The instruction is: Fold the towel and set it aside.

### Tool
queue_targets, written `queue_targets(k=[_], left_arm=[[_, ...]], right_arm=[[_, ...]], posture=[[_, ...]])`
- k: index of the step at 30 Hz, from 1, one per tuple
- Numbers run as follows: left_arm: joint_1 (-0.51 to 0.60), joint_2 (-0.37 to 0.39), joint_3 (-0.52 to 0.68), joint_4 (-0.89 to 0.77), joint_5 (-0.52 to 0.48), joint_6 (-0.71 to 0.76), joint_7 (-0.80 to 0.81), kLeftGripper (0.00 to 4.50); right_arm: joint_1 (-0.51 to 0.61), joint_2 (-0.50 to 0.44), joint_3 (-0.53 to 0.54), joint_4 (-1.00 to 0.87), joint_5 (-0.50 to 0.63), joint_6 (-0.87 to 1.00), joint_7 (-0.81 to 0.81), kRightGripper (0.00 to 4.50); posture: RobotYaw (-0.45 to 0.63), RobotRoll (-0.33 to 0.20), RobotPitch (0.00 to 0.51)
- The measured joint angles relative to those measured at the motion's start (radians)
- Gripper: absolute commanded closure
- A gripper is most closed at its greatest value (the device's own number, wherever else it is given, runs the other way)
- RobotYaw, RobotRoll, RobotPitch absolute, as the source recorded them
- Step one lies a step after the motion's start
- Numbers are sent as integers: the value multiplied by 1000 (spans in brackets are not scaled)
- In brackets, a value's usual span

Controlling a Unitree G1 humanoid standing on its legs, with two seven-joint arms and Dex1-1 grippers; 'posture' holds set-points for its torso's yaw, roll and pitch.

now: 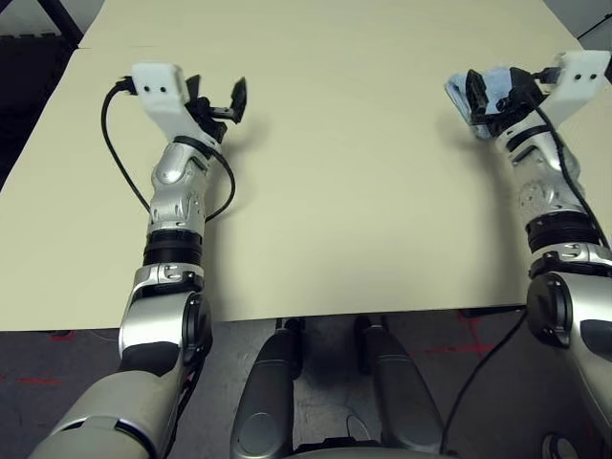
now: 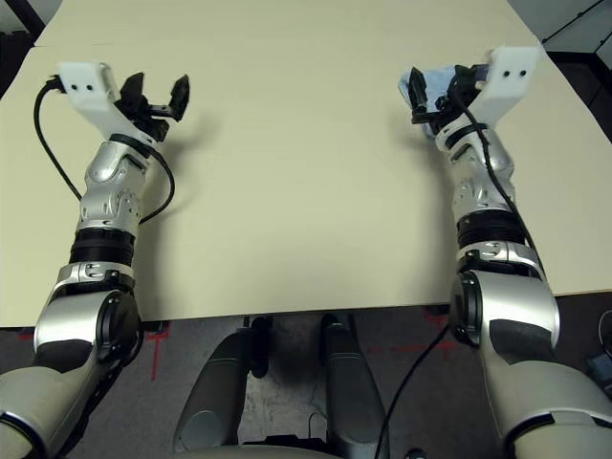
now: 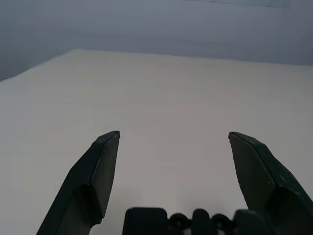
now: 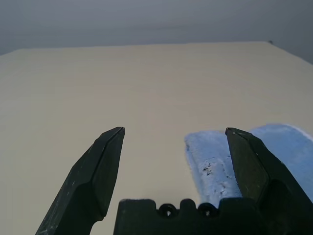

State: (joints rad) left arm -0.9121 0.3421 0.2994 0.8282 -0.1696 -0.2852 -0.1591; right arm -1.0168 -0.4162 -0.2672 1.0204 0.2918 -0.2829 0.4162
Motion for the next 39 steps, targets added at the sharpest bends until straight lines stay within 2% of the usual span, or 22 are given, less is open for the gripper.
queue_targets(k=[5, 9, 13, 39], left_arm=[[-6, 103, 3, 137, 30, -76, 26, 0], [-6, 137, 5, 161, 7, -89, -90, 0], [-4, 137, 11, 162, -26, -84, -168, 0], [20, 148, 34, 173, -43, -59, -219, 0]], right_arm=[[-14, 19, -29, 57, 7, -15, 32, 21], [-25, 21, -38, 83, 6, -28, 39, 21], [-33, 21, -39, 92, 1, -32, 48, 21], [-11, 32, -55, 85, -7, -37, -8, 21]], posture=[[50, 0, 239], [54, 0, 235], [55, 0, 234], [19, 0, 228]])
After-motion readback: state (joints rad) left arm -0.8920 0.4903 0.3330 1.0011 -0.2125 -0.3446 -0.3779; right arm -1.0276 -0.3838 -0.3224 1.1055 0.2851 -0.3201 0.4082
